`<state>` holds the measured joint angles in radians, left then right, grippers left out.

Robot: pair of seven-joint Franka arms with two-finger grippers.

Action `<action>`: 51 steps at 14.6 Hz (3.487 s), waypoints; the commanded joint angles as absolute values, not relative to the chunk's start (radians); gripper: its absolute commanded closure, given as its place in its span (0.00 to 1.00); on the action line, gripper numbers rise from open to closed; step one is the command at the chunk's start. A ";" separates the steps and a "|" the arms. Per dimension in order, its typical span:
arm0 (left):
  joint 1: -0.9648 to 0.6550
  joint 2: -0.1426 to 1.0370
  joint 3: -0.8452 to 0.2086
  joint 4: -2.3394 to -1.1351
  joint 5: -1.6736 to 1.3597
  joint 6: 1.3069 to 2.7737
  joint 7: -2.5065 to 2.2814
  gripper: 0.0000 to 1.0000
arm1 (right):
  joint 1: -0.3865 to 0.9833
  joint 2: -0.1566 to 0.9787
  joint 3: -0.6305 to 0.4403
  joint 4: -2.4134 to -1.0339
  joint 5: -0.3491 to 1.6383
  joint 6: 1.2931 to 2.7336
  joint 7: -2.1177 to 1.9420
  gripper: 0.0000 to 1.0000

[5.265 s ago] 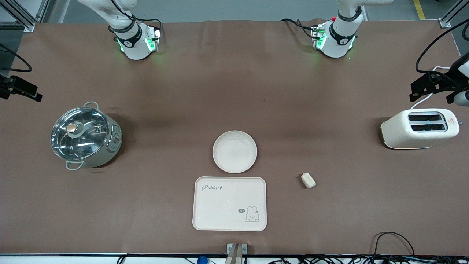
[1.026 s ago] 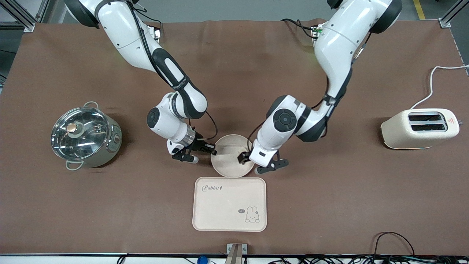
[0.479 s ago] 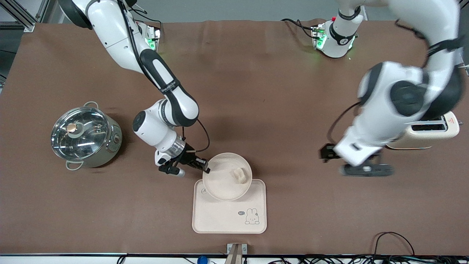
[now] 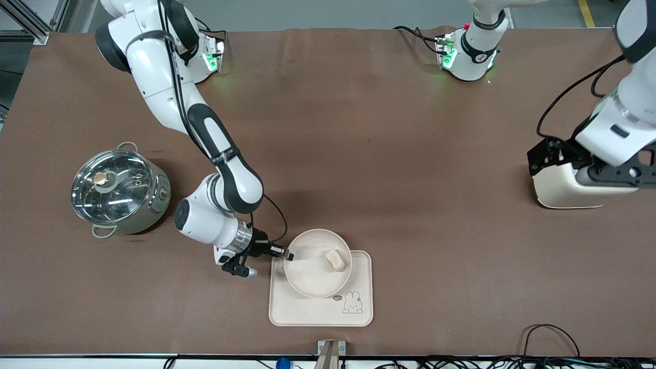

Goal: Place bun in plate and plate on tray

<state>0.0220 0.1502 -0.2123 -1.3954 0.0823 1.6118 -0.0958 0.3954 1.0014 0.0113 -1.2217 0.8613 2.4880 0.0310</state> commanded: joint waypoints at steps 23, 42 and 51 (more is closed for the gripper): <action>-0.114 0.041 0.092 -1.434 -0.026 1.549 0.038 0.00 | 0.301 0.958 -0.139 -0.902 0.547 1.869 0.219 0.00; -0.104 0.046 0.100 -1.434 -0.021 1.551 0.028 0.00 | -0.052 -0.058 -0.055 -1.603 0.011 1.508 -0.035 0.00; -0.103 0.049 0.103 -1.424 -0.014 1.551 0.029 0.00 | -0.061 -0.181 0.051 -1.700 0.006 1.454 -0.032 0.00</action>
